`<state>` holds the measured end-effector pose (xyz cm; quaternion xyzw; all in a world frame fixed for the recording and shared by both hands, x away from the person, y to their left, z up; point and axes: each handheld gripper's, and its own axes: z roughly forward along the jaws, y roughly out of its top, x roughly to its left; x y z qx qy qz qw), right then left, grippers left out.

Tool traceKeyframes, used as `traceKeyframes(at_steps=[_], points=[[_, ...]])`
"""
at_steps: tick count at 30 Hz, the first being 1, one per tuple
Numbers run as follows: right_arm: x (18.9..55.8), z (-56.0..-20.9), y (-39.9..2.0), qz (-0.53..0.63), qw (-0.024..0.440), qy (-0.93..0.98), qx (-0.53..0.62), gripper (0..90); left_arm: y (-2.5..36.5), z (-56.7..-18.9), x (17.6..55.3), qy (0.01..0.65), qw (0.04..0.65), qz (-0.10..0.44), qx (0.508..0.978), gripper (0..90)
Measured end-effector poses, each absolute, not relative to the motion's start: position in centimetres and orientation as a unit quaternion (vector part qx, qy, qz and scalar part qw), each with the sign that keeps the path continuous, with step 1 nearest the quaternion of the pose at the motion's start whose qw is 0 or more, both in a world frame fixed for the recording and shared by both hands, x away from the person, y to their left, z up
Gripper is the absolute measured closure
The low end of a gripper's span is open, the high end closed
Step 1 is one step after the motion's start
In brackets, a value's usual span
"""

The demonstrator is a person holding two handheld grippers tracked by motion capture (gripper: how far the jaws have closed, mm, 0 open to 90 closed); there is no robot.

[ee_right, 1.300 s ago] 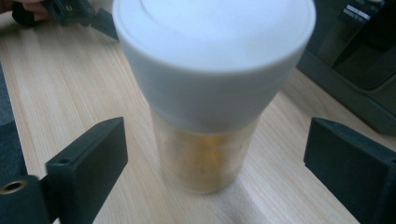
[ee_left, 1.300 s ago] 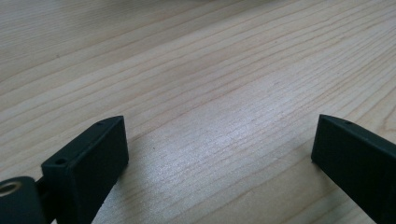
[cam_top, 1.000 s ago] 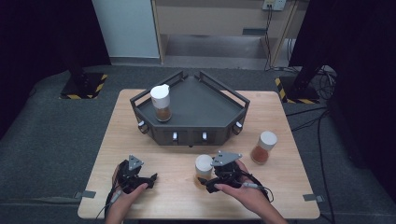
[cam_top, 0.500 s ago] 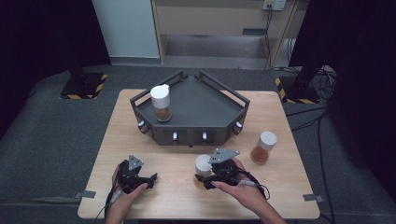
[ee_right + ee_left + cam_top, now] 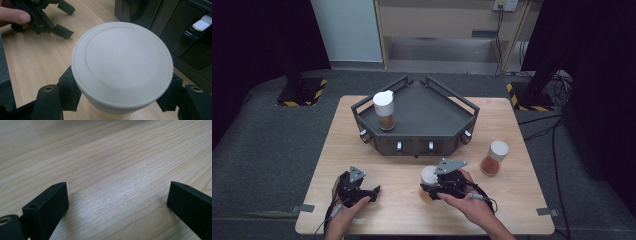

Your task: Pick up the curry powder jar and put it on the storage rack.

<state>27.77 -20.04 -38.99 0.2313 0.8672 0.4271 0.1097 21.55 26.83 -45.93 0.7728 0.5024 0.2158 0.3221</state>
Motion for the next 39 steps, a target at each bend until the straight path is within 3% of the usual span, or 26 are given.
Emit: traceKeyframes(at_steps=[39], points=[[27.9, -33.9, -21.0, 0.426, 0.125, 0.866, 0.233, 34.1, 26.8, -45.9, 21.6, 0.502, 0.322, 0.216, 0.773, 2.4]])
